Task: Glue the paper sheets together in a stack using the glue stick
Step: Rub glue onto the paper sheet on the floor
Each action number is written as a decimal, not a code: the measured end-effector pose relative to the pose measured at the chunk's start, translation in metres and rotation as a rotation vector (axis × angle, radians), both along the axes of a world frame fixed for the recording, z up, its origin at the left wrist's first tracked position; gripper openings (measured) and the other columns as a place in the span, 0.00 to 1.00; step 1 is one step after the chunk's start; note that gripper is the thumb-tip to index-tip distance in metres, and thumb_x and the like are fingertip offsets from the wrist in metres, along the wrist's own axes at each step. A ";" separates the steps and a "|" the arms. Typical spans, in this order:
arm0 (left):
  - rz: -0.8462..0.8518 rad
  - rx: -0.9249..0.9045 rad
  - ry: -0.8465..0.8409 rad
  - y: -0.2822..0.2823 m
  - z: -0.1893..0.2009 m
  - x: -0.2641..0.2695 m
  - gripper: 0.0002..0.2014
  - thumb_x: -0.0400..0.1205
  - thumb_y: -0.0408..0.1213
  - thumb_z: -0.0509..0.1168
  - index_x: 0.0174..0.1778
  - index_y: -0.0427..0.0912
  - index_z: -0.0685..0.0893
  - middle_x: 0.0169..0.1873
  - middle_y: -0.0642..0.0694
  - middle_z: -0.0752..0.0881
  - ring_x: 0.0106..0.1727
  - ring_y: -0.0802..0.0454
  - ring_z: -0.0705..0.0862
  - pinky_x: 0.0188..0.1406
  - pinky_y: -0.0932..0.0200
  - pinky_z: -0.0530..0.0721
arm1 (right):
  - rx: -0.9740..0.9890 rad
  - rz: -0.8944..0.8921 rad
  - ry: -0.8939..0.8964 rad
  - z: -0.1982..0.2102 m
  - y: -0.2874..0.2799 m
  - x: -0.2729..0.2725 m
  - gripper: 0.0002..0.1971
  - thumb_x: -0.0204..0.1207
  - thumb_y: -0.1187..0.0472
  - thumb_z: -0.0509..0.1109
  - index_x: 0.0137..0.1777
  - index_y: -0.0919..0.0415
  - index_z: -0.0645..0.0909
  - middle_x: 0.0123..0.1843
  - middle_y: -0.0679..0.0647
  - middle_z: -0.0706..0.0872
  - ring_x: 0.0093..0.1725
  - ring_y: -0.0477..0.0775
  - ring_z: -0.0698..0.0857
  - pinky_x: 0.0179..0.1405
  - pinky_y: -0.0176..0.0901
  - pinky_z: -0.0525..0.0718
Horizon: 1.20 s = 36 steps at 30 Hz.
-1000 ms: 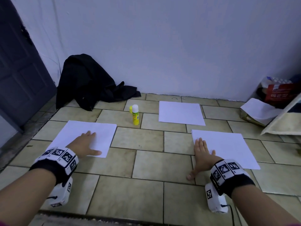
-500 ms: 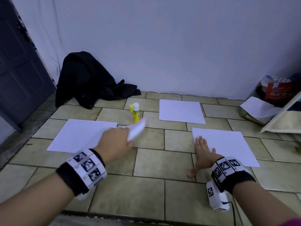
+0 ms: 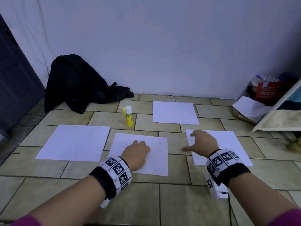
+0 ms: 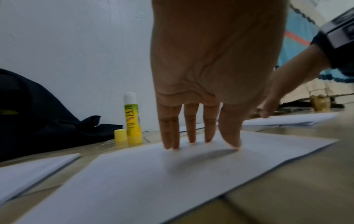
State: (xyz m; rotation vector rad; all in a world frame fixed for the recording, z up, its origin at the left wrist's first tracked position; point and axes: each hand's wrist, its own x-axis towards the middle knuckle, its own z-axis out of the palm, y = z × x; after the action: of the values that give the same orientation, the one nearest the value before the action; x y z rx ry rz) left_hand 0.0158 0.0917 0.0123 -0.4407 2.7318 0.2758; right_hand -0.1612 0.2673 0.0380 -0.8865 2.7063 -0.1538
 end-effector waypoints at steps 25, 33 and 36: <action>0.018 0.054 -0.235 -0.019 -0.014 0.004 0.31 0.89 0.48 0.52 0.84 0.58 0.44 0.83 0.51 0.32 0.82 0.29 0.34 0.76 0.25 0.52 | -0.446 0.183 -0.279 0.007 -0.208 0.026 0.13 0.76 0.55 0.72 0.34 0.58 0.75 0.33 0.50 0.76 0.41 0.54 0.76 0.31 0.39 0.70; -0.024 -0.024 -0.176 -0.023 -0.017 0.005 0.32 0.87 0.53 0.52 0.83 0.64 0.41 0.84 0.51 0.38 0.82 0.31 0.41 0.73 0.30 0.63 | -0.667 0.001 -0.571 0.021 -0.135 -0.007 0.22 0.78 0.57 0.72 0.72 0.54 0.77 0.41 0.54 0.81 0.27 0.51 0.80 0.23 0.35 0.77; -0.097 -0.126 -0.152 -0.024 -0.005 -0.004 0.34 0.84 0.61 0.52 0.84 0.60 0.46 0.82 0.45 0.51 0.77 0.34 0.58 0.61 0.45 0.74 | -0.606 -0.086 -0.409 0.017 -0.099 -0.019 0.32 0.63 0.59 0.84 0.68 0.54 0.80 0.41 0.51 0.86 0.34 0.45 0.82 0.30 0.30 0.75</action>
State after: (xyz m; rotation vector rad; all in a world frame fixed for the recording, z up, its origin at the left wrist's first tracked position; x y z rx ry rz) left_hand 0.0115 0.0682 0.0074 -0.3462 2.6200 0.0434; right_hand -0.1804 0.1681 0.0547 -0.7695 2.3241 -1.0887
